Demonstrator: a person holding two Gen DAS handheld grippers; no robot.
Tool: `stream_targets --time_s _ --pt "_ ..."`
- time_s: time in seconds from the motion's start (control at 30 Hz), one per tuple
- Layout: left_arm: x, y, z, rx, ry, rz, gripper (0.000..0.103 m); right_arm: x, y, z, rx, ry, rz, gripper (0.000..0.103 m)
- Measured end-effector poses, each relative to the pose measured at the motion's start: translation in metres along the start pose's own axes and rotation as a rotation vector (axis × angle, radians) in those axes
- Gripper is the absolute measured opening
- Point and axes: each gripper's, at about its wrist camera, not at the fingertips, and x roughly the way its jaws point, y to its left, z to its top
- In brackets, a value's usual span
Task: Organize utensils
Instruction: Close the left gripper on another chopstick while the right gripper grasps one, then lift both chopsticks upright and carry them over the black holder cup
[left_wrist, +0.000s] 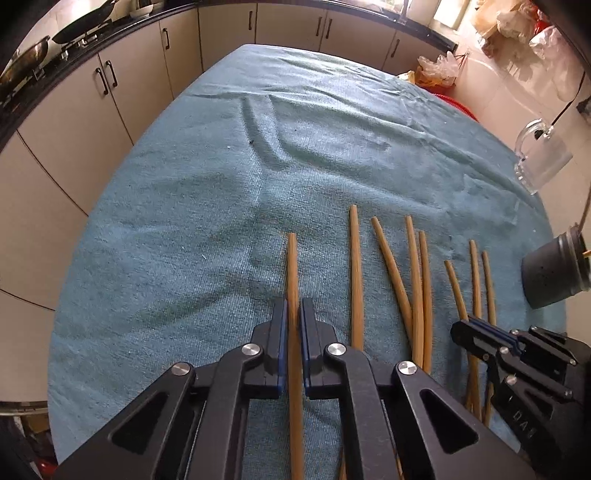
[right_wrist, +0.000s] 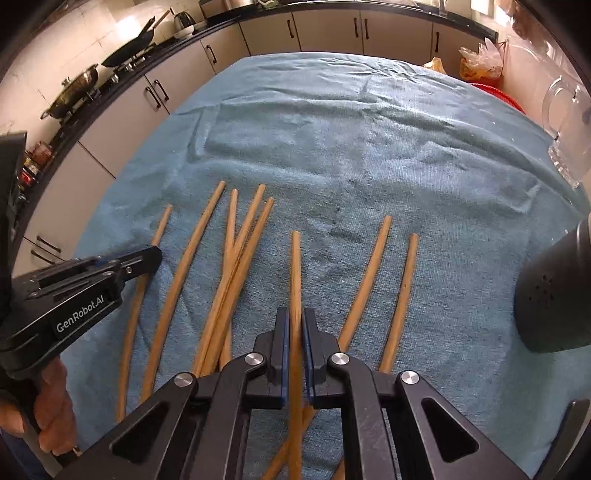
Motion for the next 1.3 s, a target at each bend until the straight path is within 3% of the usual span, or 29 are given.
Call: stream_targets --time_s 0.17,0.4,0.6,0.8,1.3 --pt "-0.028 -0.005 -0.008 0.005 -0.078 -0.054 0.006 -0.026 -0.007 -0.004 0.041 -0.081 0.041 0.007" --pt "-0.109 -0.026 -0.025 0.06 -0.269 -0.129 0.006 -0.102 -0.008 -0.025 0.06 -0.309 0.072 0.007" --pt "-0.157 -0.042 -0.042 0.098 -0.362 -0.175 0.006 -0.153 -0.006 -0.053 0.062 -0.459 0.076 0.007" --pt "-0.18 -0.053 -0.052 0.133 -0.408 -0.203 0.006 -0.185 -0.01 -0.077 0.09 -0.561 0.081 0.007" --pt "-0.185 -0.065 -0.054 0.147 -0.412 -0.232 0.006 -0.209 -0.057 -0.102 0.226 -0.616 0.112 0.007"
